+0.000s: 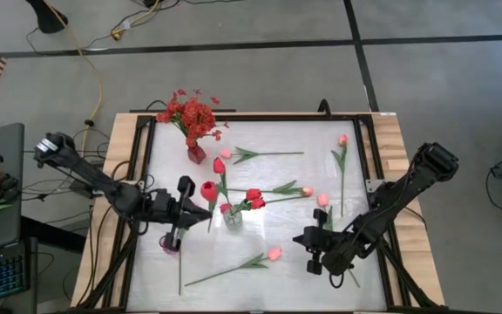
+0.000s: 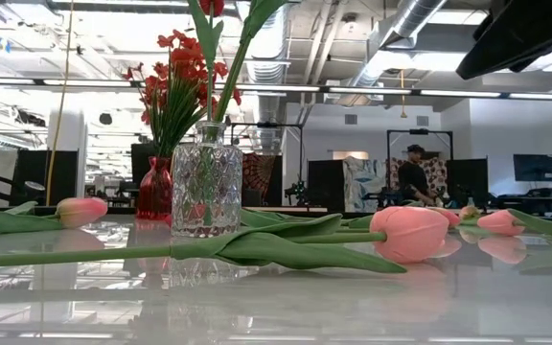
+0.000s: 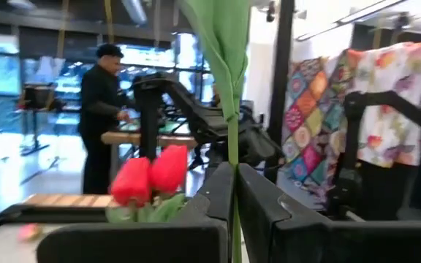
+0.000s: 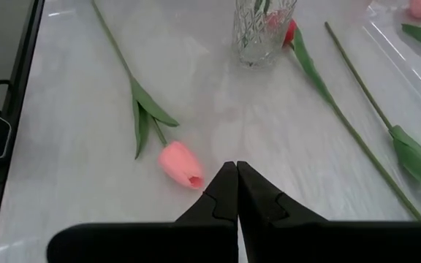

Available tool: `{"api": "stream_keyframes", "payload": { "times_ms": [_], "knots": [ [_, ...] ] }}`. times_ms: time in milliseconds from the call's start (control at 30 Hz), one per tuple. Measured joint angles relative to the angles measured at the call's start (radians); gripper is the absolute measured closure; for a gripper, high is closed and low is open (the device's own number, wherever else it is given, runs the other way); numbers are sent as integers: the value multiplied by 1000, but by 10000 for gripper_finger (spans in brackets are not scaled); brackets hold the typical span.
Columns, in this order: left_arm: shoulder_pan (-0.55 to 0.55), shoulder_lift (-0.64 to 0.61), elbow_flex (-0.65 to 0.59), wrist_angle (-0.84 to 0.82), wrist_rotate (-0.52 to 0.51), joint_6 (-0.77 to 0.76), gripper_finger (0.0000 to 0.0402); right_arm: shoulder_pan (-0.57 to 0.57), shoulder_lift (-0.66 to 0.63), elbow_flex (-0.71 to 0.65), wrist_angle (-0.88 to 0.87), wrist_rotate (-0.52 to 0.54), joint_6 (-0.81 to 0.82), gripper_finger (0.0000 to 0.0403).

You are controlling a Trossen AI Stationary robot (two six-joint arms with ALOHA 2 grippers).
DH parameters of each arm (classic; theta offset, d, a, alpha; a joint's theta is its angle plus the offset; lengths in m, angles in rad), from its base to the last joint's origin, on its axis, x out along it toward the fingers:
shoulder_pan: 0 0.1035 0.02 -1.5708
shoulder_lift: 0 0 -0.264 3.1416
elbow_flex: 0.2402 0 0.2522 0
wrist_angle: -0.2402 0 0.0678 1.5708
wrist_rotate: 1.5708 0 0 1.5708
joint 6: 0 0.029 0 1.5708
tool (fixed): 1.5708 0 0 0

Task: Sort flowers into vase by color
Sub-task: Put the red flower into the transparent vase

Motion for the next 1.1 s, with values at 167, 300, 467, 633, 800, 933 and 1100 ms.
{"api": "stream_keyframes", "payload": {
  "times_ms": [167, 300, 467, 633, 800, 933, 1100],
  "knots": [
    [10, 52, -13, 66, 35, 11, 401, -18, 0, 0, 15, -1, -1, 375],
    [25, 99, -13, 121, 86, 16, 401, -27, 0, 0, 17, -1, -1, 375],
    [32, 159, -13, 173, 104, 30, 401, -30, 0, 0, 23, -4, -1, 375],
    [33, 229, -13, 235, 103, 93, 401, -29, 0, 0, 23, -5, -1, 375],
    [46, 260, -13, 287, 102, 166, 401, -29, 0, 0, 23, -14, -2, 375],
    [79, 260, -13, 287, 97, 224, 401, -28, 1, 0, 23, -28, -1, 375],
    [149, 259, -51, 317, 144, 188, 401, -20, 1, 0, 22, -28, 4, 375]
  ]
}}
